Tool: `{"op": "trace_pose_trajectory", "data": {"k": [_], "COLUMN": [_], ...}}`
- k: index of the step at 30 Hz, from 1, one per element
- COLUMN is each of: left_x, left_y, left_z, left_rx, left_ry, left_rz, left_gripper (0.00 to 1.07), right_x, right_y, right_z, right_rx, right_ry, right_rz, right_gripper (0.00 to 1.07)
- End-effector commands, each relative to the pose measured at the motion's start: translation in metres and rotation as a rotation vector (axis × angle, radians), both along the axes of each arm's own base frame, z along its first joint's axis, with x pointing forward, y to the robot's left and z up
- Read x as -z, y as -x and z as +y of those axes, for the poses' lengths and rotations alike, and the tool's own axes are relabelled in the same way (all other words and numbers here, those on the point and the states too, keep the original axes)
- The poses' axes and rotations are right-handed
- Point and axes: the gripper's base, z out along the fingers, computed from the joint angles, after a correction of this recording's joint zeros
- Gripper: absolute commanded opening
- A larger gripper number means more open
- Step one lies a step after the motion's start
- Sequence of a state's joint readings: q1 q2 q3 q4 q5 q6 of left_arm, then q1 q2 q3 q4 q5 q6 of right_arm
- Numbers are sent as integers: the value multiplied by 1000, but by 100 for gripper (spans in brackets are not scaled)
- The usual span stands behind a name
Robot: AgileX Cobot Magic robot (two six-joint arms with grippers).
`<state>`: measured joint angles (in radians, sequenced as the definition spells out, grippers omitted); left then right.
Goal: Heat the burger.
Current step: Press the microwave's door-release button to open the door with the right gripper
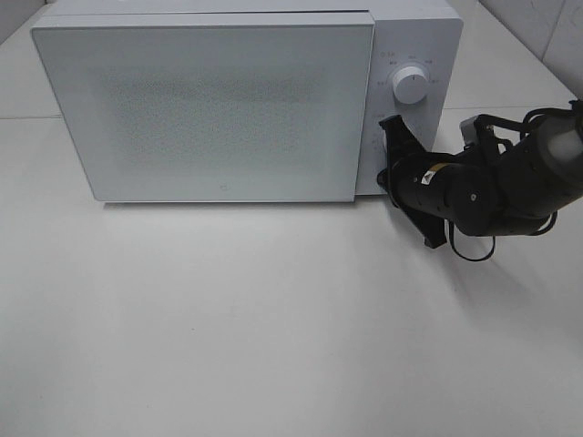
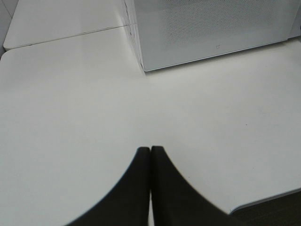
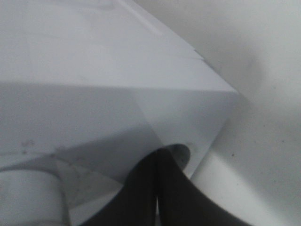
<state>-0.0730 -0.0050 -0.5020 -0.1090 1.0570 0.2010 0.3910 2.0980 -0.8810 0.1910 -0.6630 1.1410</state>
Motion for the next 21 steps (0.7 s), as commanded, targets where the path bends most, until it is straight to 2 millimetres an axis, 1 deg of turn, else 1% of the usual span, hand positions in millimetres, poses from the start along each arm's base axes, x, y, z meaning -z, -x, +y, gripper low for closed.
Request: {"op": "trace_pose_trajectory", "data": {"k": [1,8,13,16,18,21], "left_x": [0,0,0,0,0,0], "left_y": [2,2,2,2,2,2], "left_z": [0,0,0,0,0,0], "left_rx": [-3,-3,-3,-3,-3,-3], "left_ry": [18,18,18,18,18,18], "left_rz": [-30,-30,-30,-30,-30,-30], "left_gripper": [0,0,0,0,0,0], "right_x": [-39,-40,-41,-46,-53,-54], "right_y": [-28,-29,-26,-24,-20,-18], "right_z": [7,8,8,9,10,10], "right_rx": [4,2,-14,-55,-107,-123], "right_ry": [-71,-72,-56,-14,45,63], "right_rz": [-283,-279,-214,-189,-151,-134], "right_gripper": [0,0,0,0,0,0]}}
